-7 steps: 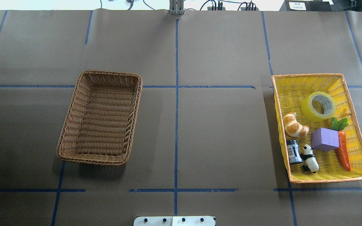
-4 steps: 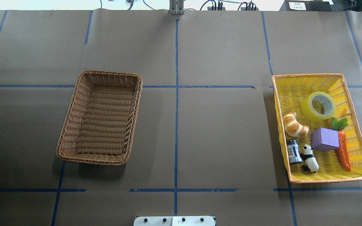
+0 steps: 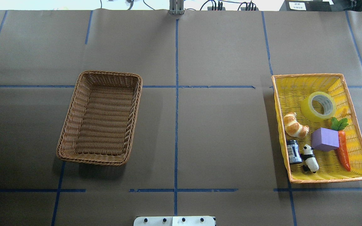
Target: Move tape to another basket
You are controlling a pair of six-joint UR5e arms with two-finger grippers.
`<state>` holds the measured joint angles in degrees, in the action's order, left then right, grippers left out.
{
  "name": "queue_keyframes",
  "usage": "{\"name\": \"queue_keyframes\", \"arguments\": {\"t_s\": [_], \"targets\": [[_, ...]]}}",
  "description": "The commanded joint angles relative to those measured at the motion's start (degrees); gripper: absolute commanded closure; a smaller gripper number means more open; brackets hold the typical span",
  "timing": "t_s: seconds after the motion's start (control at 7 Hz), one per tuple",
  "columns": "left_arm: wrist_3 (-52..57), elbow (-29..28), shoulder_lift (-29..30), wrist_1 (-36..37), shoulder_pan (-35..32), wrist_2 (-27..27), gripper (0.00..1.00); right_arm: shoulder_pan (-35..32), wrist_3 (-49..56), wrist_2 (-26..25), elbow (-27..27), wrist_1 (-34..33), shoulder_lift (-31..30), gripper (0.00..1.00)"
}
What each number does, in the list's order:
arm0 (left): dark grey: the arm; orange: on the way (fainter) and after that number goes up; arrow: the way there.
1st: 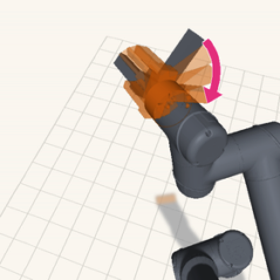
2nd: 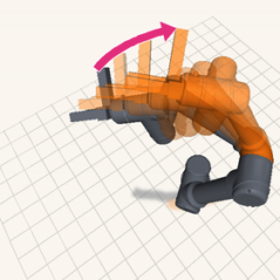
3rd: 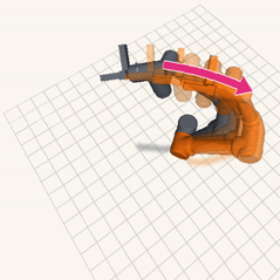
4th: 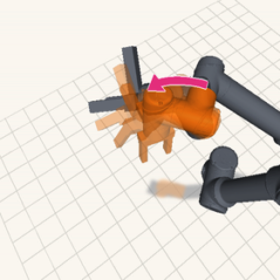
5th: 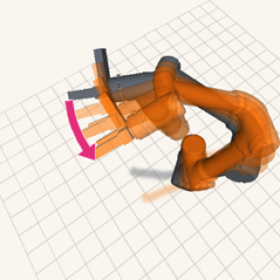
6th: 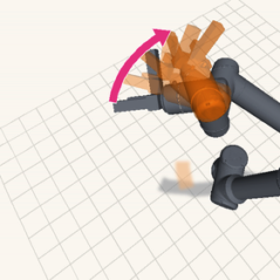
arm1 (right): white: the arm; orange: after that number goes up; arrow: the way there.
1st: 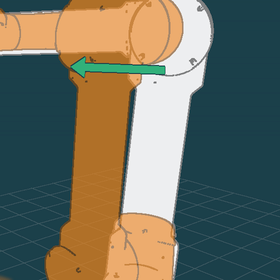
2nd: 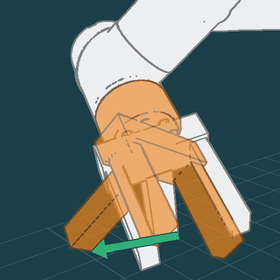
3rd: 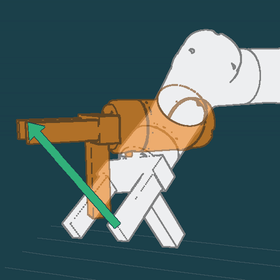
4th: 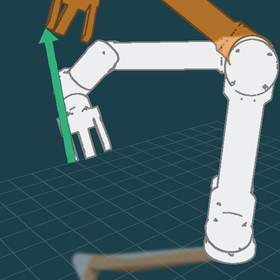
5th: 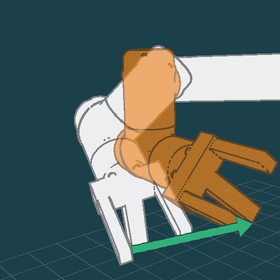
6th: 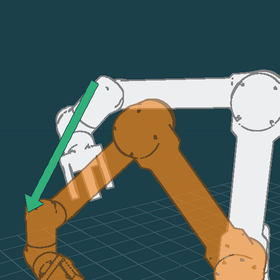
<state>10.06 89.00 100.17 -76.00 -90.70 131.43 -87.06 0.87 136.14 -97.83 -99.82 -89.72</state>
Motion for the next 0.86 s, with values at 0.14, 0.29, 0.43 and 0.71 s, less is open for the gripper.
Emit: {"name": "queue_keyframes", "arguments": {"t_s": [0.14,0.29,0.43,0.71], "targets": [[0.05,0.13,-0.32,-0.2,0.09,0.93,0.0,0.66,-0.08,0.09,0.19,3.14,-0.55,0.0],[0.05,0.04,-0.32,-0.2,0.09,0.93,0.0,0.92,0.18,0.0,0.19,3.22,-0.55,0.0],[-0.04,0.04,-0.5,-0.2,0.09,1.98,0.0,0.92,-0.08,0.0,0.01,3.22,-0.2,0.0],[-0.13,0.04,-0.32,-0.2,0.09,3.66,0.0,1.19,-0.17,0.18,-0.07,3.14,-0.19,0.0]]}}
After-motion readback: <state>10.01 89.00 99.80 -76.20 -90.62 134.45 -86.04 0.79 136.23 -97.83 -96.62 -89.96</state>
